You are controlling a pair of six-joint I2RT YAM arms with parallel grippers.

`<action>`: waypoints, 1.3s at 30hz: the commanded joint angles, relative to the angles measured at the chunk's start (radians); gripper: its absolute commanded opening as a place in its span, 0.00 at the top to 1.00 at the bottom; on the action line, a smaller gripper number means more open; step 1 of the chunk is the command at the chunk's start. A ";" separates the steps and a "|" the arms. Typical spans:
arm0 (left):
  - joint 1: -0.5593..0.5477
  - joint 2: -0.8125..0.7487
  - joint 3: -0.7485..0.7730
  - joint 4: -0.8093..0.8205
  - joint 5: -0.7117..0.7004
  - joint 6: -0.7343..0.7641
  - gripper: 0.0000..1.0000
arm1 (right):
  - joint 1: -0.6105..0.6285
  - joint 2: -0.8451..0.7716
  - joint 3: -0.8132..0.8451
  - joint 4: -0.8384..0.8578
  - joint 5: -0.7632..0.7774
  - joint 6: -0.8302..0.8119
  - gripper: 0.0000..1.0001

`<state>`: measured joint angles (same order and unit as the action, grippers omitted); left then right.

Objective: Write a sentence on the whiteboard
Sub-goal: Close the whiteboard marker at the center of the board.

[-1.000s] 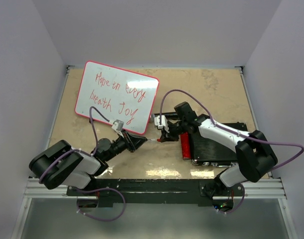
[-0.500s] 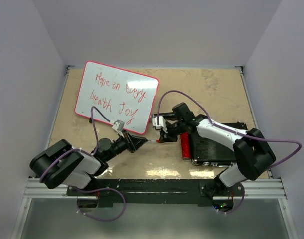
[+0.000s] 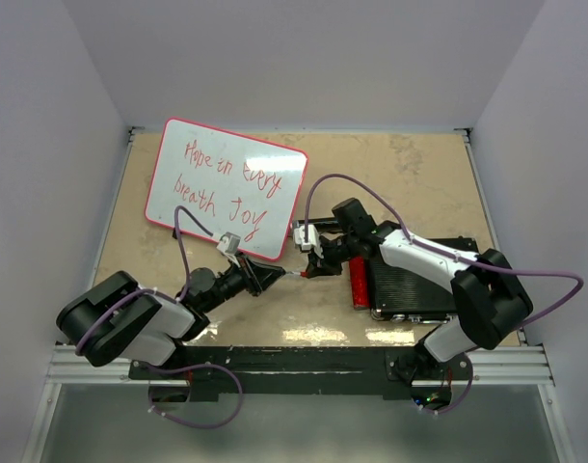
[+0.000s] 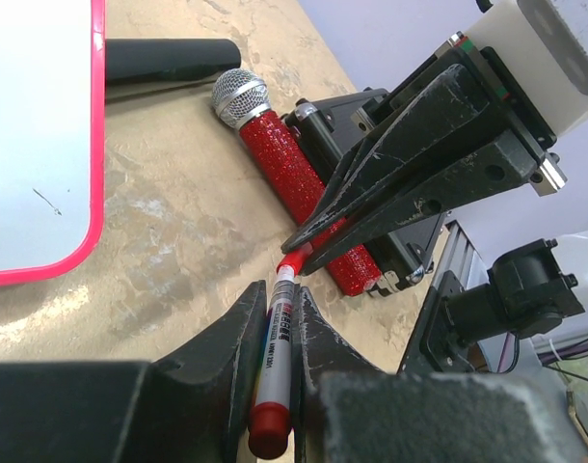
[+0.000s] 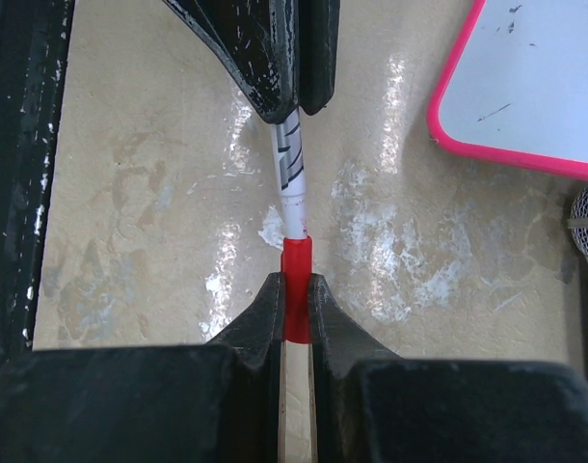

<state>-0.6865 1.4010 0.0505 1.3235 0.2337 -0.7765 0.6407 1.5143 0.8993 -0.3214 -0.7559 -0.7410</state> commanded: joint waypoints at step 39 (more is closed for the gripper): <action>-0.053 -0.134 0.051 0.142 -0.056 -0.092 1.00 | 0.025 -0.068 0.306 -0.077 -0.282 0.094 1.00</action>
<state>-0.7143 1.2549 0.0448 1.3609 0.0662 -0.8951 0.6212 1.4975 1.1076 -0.4469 -0.7990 -0.6228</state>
